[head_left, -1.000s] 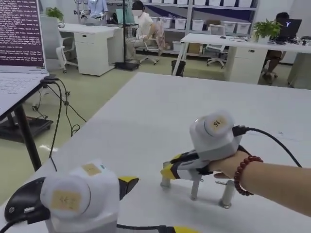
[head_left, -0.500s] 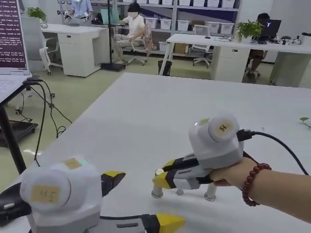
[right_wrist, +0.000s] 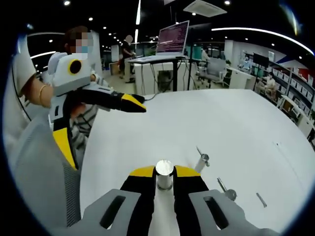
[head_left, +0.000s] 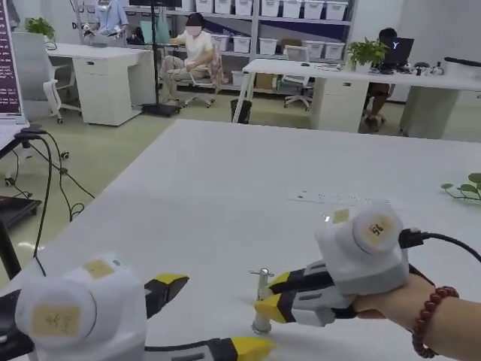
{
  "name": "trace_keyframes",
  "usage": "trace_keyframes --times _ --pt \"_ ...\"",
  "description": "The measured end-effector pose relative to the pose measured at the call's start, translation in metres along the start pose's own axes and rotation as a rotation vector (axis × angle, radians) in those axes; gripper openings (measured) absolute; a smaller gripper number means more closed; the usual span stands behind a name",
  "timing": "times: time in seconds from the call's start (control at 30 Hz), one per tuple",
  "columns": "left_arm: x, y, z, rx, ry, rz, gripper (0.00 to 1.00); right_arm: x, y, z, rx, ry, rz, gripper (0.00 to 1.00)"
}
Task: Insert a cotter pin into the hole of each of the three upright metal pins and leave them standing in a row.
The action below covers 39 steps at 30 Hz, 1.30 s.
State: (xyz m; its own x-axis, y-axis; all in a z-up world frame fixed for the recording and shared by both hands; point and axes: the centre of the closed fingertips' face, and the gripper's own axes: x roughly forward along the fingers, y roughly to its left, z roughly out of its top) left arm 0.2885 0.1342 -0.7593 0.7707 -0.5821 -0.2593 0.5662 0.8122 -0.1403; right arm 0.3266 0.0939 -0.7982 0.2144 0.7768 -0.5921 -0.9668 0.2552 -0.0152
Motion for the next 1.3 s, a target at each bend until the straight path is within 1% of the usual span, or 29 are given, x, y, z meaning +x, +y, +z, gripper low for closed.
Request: trace_keyframes --times 0.1,0.37,0.53,0.63,0.7,0.83,1.07,1.1,1.3 --pt "0.002 -0.002 0.001 0.018 -0.008 0.003 0.82 -0.007 -0.003 -0.006 0.008 0.002 -0.012 0.13" --pt "0.005 -0.004 -0.001 0.019 -0.003 0.004 0.8 -0.019 -0.012 -0.023 0.034 0.014 -0.057 0.13" --pt "0.006 -0.006 -0.002 0.036 0.002 0.002 0.78 -0.022 -0.016 -0.031 0.038 0.021 -0.084 0.13" --pt "0.007 -0.008 -0.002 0.039 -0.001 -0.006 0.78 -0.024 -0.017 -0.033 0.055 0.018 -0.094 0.13" --pt "0.007 -0.009 -0.003 0.042 0.005 -0.008 0.77 -0.025 -0.018 -0.035 0.058 0.018 -0.104 0.13" --pt "0.008 -0.012 -0.003 0.053 0.01 -0.014 0.77 -0.027 -0.02 -0.04 0.056 0.027 -0.129 0.13" --pt "0.008 -0.013 -0.003 0.053 0.008 -0.018 0.77 -0.027 -0.02 -0.05 0.069 0.044 -0.153 0.13" --pt "0.008 -0.014 -0.003 0.054 0.007 -0.019 0.77 -0.028 -0.02 -0.049 0.072 0.037 -0.156 0.13" --pt "0.007 -0.015 -0.003 0.061 0.008 -0.024 0.76 -0.029 -0.019 -0.05 0.084 0.035 -0.174 0.13"
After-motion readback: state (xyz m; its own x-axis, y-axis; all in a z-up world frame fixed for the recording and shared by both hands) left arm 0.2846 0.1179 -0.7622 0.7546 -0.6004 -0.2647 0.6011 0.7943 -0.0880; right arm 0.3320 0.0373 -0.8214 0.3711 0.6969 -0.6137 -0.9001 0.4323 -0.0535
